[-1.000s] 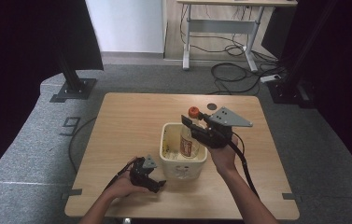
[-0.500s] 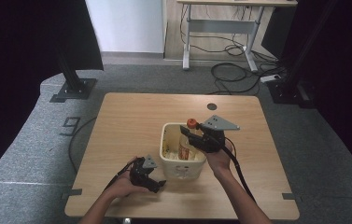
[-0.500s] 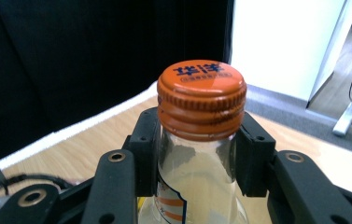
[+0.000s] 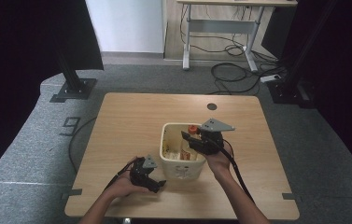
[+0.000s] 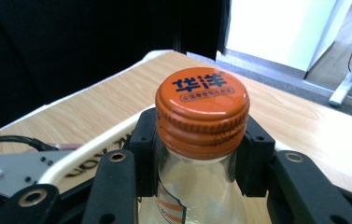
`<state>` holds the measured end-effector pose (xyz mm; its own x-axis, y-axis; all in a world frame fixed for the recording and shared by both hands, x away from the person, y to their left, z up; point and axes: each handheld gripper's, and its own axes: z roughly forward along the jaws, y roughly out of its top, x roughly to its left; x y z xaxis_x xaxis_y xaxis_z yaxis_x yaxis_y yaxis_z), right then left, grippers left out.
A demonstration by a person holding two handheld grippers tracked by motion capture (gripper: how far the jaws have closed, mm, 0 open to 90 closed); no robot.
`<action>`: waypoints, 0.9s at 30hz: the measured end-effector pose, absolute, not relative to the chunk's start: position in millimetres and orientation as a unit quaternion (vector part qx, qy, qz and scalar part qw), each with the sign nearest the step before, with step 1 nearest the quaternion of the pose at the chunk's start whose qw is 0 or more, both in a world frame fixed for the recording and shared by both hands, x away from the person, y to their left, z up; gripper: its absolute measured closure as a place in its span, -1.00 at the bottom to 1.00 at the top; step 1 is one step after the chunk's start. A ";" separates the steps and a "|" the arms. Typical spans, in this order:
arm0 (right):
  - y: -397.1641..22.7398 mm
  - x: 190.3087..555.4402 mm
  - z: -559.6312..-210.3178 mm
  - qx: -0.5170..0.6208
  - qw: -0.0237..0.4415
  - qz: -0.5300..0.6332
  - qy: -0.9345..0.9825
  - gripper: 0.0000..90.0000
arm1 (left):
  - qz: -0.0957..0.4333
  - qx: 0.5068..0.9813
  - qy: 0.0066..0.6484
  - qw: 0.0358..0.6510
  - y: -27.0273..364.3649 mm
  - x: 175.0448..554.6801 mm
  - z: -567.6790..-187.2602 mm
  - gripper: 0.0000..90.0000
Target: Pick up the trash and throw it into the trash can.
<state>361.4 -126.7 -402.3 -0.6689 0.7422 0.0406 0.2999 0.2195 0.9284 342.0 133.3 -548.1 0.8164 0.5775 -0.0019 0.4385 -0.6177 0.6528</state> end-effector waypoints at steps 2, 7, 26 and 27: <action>-127.5 362.6 -405.9 0.353 0.212 0.510 0.755 0.30 | 0.105 0.893 0.284 0.332 133.3 342.2 -548.1 -1.00; -131.0 366.3 -415.6 0.364 0.210 0.493 0.762 0.30 | 0.104 0.893 0.285 0.333 133.1 342.2 -548.2 -1.00; -144.4 355.0 -411.3 0.344 0.239 0.532 0.736 -0.27 | 0.105 0.892 0.286 0.333 133.0 341.7 -548.3 -1.00; -147.6 350.4 -408.6 0.340 0.244 0.535 0.734 -0.35 | 0.105 0.892 0.286 0.333 133.0 341.7 -548.2 -1.00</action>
